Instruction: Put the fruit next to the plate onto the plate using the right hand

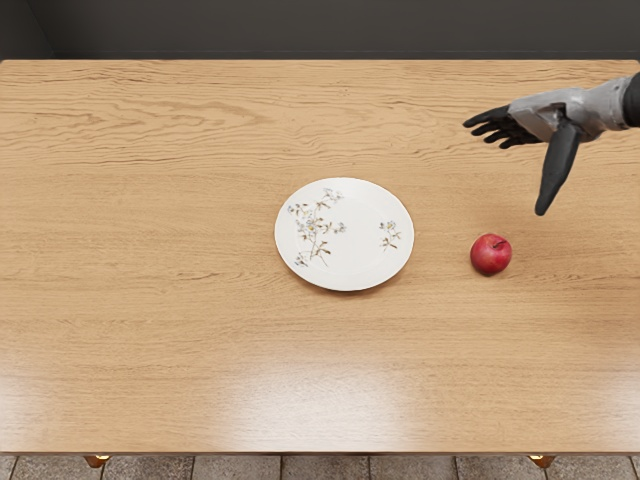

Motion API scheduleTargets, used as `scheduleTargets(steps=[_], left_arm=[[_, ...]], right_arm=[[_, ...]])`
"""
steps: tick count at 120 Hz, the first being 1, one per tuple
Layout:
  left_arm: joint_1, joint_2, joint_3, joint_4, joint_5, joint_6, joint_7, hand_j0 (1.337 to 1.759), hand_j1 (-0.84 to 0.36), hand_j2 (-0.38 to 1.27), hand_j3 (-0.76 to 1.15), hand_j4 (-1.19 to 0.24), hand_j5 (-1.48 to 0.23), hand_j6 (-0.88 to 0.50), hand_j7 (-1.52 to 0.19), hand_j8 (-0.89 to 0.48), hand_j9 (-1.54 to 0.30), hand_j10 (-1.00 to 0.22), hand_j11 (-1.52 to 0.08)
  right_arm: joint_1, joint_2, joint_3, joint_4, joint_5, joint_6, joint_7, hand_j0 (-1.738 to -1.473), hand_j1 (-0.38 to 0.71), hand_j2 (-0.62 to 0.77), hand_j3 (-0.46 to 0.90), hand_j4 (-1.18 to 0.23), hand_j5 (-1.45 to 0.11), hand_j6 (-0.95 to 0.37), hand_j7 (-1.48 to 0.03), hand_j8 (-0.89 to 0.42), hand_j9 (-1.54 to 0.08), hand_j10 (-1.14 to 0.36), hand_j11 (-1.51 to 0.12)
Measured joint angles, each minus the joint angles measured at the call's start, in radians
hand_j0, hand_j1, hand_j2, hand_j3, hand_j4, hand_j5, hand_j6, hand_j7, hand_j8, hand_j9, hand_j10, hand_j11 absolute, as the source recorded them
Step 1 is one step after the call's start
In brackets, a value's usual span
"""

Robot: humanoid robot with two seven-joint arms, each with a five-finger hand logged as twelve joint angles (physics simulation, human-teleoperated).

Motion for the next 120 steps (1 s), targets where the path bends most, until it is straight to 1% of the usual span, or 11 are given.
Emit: scheduleTargets(steps=[17, 21, 31, 42, 55, 66, 73, 81, 91, 106, 120], left_arm=[[0.0, 0.0, 0.0, 0.0, 0.0, 0.0, 0.0, 1.658, 0.35, 0.0, 0.0, 0.0, 0.0, 0.0, 0.0, 0.0, 0.0, 0.0, 0.0], [0.0, 0.0, 0.0, 0.0, 0.0, 0.0, 0.0, 1.658, 0.35, 0.0, 0.0, 0.0, 0.0, 0.0, 0.0, 0.0, 0.0, 0.0, 0.0], [0.0, 0.0, 0.0, 0.0, 0.0, 0.0, 0.0, 1.658, 0.35, 0.0, 0.0, 0.0, 0.0, 0.0, 0.0, 0.0, 0.0, 0.0, 0.0], [0.0, 0.0, 0.0, 0.0, 0.0, 0.0, 0.0, 1.658, 0.35, 0.0, 0.0, 0.0, 0.0, 0.0, 0.0, 0.0, 0.0, 0.0, 0.0], [0.0, 0.0, 0.0, 0.0, 0.0, 0.0, 0.0, 1.658, 0.35, 0.0, 0.0, 0.0, 0.0, 0.0, 0.0, 0.0, 0.0, 0.0, 0.0], [0.0, 0.0, 0.0, 0.0, 0.0, 0.0, 0.0, 1.658, 0.35, 0.0, 0.0, 0.0, 0.0, 0.0, 0.0, 0.0, 0.0, 0.0, 0.0], [0.0, 0.0, 0.0, 0.0, 0.0, 0.0, 0.0, 1.658, 0.35, 0.0, 0.0, 0.0, 0.0, 0.0, 0.0, 0.0, 0.0, 0.0, 0.0], [0.0, 0.0, 0.0, 0.0, 0.0, 0.0, 0.0, 1.658, 0.35, 0.0, 0.0, 0.0, 0.0, 0.0, 0.0, 0.0, 0.0, 0.0, 0.0], [0.0, 0.0, 0.0, 0.0, 0.0, 0.0, 0.0, 1.658, 0.35, 0.0, 0.0, 0.0, 0.0, 0.0, 0.0, 0.0, 0.0, 0.0, 0.0], [0.0, 0.0, 0.0, 0.0, 0.0, 0.0, 0.0, 1.658, 0.35, 0.0, 0.0, 0.0, 0.0, 0.0, 0.0, 0.0, 0.0, 0.0, 0.0], [0.0, 0.0, 0.0, 0.0, 0.0, 0.0, 0.0, 1.658, 0.35, 0.0, 0.0, 0.0, 0.0, 0.0, 0.0, 0.0, 0.0, 0.0, 0.0]], right_arm=[[0.004, 0.001, 0.005, 0.002, -0.002, 0.0, 0.0, -1.658, -0.32, 0.0, 0.0, -0.02, -0.03, -0.02, -0.03, -0.02, -0.03, -0.02, -0.03], [0.006, 0.003, 0.008, 0.003, -0.002, 0.0, -0.018, -1.658, -0.32, 0.0, 0.0, -0.02, -0.03, -0.02, -0.03, -0.02, -0.03, -0.02, -0.03], [0.03, 0.007, 0.011, 0.046, -0.019, 0.0, -0.132, -1.658, -0.32, 0.0, 0.0, -0.02, -0.03, -0.02, -0.03, -0.02, -0.03, -0.02, -0.03], [0.102, -0.032, 0.014, 0.189, -0.055, 0.0, -0.289, -1.658, -0.32, 0.0, 0.0, -0.02, -0.03, -0.02, -0.03, -0.02, -0.03, -0.02, -0.03], [0.146, -0.075, 0.02, 0.308, -0.073, -0.021, -0.409, -1.658, -0.32, 0.0, 0.0, -0.02, -0.03, -0.03, -0.03, -0.02, -0.03, -0.02, -0.03], [0.166, -0.064, 0.049, 0.36, -0.087, -0.093, -0.526, -1.658, -0.32, 0.0, 0.0, -0.03, -0.03, -0.03, -0.03, -0.03, -0.03, -0.02, -0.03], [0.171, -0.05, 0.065, 0.398, -0.096, -0.172, -0.576, -1.658, -0.32, 0.0, 0.0, -0.03, -0.03, -0.03, -0.03, -0.03, -0.03, -0.02, -0.03], [0.173, -0.041, 0.071, 0.462, -0.103, -0.287, -0.608, -1.658, -0.32, 0.0, 0.0, -0.03, -0.03, -0.03, -0.03, -0.03, -0.03, -0.02, -0.03], [0.174, -0.014, 0.04, 0.547, -0.107, -0.457, -0.63, -1.658, -0.32, 0.0, 0.0, -0.03, -0.03, -0.03, -0.03, -0.03, -0.03, -0.02, -0.03], [0.164, 0.068, -0.042, 0.622, -0.109, -0.696, -0.644, -1.658, -0.32, 0.0, 0.0, -0.02, -0.03, -0.03, -0.03, -0.03, -0.03, -0.02, -0.03], [0.12, 0.095, -0.077, 0.656, -0.11, -0.789, -0.648, -1.658, -0.32, 0.0, 0.0, -0.03, -0.03, -0.03, -0.03, -0.03, -0.03, -0.03, -0.03]])
